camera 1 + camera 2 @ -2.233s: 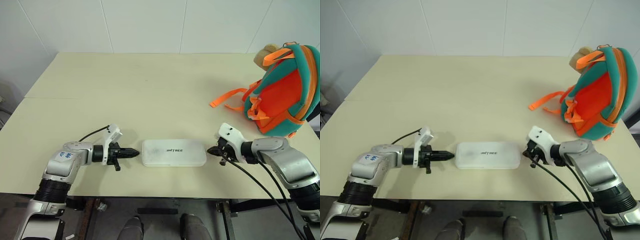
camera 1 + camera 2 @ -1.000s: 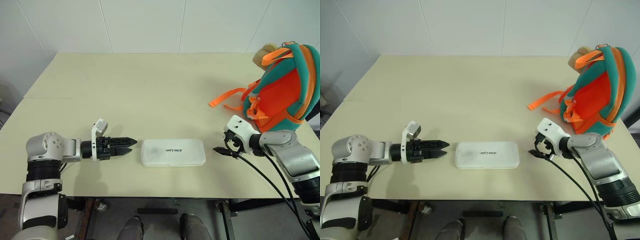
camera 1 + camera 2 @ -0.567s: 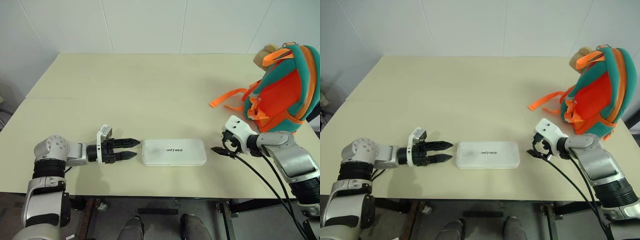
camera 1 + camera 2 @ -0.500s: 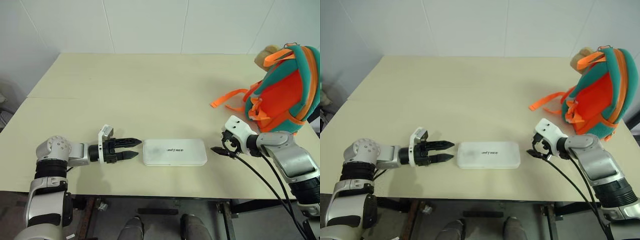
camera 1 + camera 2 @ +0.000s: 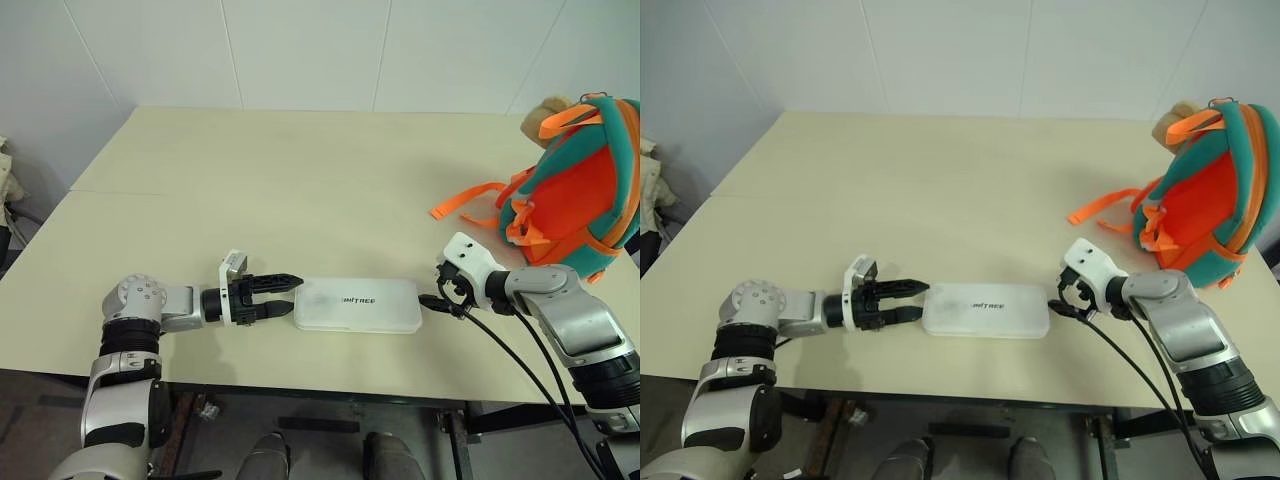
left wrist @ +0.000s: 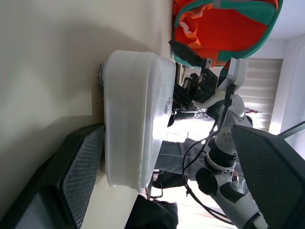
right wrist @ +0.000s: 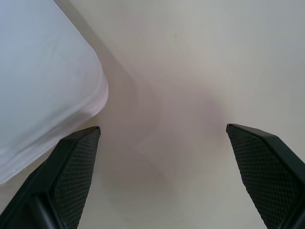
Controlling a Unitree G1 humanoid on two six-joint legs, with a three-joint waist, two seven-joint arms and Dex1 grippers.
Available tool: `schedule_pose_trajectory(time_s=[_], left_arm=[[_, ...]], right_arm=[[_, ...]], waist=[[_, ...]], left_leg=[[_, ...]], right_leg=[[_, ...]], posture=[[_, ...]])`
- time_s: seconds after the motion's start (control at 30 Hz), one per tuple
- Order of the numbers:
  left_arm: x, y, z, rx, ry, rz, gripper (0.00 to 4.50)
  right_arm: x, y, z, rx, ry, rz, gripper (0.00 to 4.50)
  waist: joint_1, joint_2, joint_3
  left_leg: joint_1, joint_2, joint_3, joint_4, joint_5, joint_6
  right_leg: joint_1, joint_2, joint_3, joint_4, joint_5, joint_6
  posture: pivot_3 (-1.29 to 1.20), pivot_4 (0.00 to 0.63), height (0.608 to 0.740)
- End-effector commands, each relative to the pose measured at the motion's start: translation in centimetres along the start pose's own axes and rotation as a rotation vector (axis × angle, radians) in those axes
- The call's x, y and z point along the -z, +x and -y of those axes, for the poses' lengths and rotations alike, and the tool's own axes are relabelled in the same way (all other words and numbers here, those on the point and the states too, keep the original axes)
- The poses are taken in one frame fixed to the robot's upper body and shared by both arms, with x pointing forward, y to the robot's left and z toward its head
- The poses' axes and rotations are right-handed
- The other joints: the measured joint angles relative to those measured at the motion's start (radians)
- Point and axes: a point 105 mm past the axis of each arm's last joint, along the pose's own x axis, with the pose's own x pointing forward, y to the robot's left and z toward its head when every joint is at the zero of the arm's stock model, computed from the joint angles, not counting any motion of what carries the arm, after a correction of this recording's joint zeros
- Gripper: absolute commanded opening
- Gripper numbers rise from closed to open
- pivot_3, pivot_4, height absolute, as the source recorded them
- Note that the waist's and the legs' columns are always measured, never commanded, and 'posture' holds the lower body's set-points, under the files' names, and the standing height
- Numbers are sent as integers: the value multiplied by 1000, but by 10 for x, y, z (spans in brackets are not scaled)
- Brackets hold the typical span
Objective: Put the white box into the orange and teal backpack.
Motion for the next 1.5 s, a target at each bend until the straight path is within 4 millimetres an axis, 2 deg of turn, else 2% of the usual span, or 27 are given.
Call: schedule_pose_trajectory(time_s=[0.03, 0.33, 0.63, 0.73, 0.97, 1.03, 1.23, 1.4, 1.5], left_arm=[[18, 16, -20, -63, -66, -67, 4488], [30, 27, -30, -140, -31, -122, 4488], [19, 25, -31, -171, -1, -42, 4488], [16, 25, -30, -149, -8, -18, 3867], [24, 26, -30, -171, 40, -61, 1675], [23, 26, -31, -175, 72, -50, 1501], [15, 23, -30, -170, 100, -14, 1476], [1, 23, -5, -66, 189, 42, 1448], [-3, 20, 13, 20, 212, 62, 1421]], right_arm=[[-13, -2, 1, 11, -35, 34, 4472], [-15, 1, -3, 0, -36, 43, 4472], [-15, 2, -3, -4, -39, 43, 4472], [-15, 2, -2, -1, -41, 43, 4500], [-14, 0, 0, 5, -44, 41, 4500], [-14, 0, 0, 8, -45, 40, 4500], [-17, -4, 7, 43, -38, 59, 4500], [-28, -13, 26, 175, 54, 149, 4500], [-33, -22, 46, 327, 149, 214, 4500]], waist=[[0, 0, 0], [1, 0, 0], [0, 0, 0], [-4, 0, 0], [-8, 0, 0], [-7, 0, 0], [-7, 0, 0], [-7, -1, 0], [-7, -2, 1]], left_leg=[[1, 0, 0, 0, 0, 0], [3, -1, 1, 0, 0, 1], [4, 0, 1, 0, 0, 1], [4, 0, 1, 2, 0, 1], [4, 1, 3, 1, -2, 2], [4, 1, 3, 1, -3, 1], [4, 1, 3, 1, -5, 1], [3, 1, 4, 1, -5, 1], [0, 1, 4, 1, -5, 1]], right_leg=[[2, 0, 0, -2, 0, -2], [6, -1, 0, -7, 0, -5], [7, -1, -1, -9, -1, -7], [9, -1, -1, -12, -1, -10], [8, -1, -1, -12, -1, -10], [8, -1, -1, -12, -1, -10], [8, -1, -1, -12, -1, -8], [7, -1, -1, -13, -2, -9], [4, -1, -1, -13, -1, -10]], posture=[[0, 150, 740], [0, 150, 740], [0, 150, 740], [0, 150, 740], [0, 150, 740], [0, 150, 740], [0, 150, 740], [0, 150, 740], [0, 150, 740]])
